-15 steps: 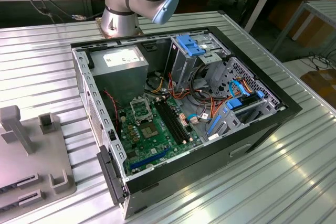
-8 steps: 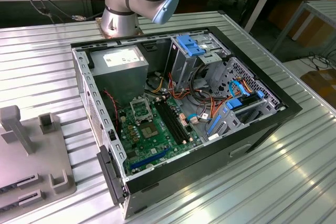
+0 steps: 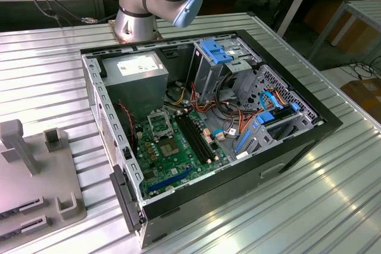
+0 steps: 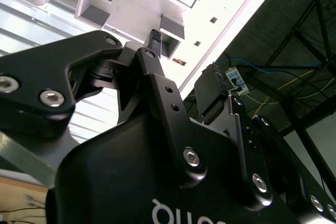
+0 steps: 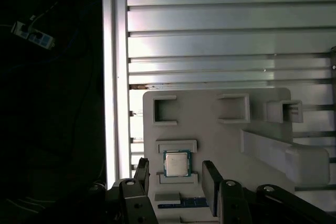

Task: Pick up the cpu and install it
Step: 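Pick up the cpu and move it towards the insertion slot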

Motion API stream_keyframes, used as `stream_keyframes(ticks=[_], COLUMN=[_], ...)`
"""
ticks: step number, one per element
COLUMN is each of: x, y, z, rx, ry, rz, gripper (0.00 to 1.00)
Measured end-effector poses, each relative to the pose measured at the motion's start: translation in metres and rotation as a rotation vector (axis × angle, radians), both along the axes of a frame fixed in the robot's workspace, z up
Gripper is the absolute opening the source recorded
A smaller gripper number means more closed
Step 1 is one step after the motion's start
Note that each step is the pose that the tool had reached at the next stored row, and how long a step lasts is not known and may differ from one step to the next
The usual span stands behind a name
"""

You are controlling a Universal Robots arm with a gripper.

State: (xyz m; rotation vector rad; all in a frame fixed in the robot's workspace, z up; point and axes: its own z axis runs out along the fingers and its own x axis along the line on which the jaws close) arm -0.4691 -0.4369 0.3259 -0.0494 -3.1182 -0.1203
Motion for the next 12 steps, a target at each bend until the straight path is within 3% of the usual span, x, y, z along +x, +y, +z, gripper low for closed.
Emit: stream_keyframes(ticks=[5, 7, 9, 12], x=[0.0, 0.0, 0.0001, 0.0024], y=[-0.0035, -0.0098, -0.0132, -0.0133], z=[-0.0073, -0.013, -0.0173, -0.0255], rx=[-0.0002, -0.0002, -0.0001, -0.0001], ry=[0.0003, 0.0002, 0.0001, 0.0001], rz=[0.0, 0.0, 0.0, -0.001], gripper=[0.53, 0.53, 0.53, 0.53])
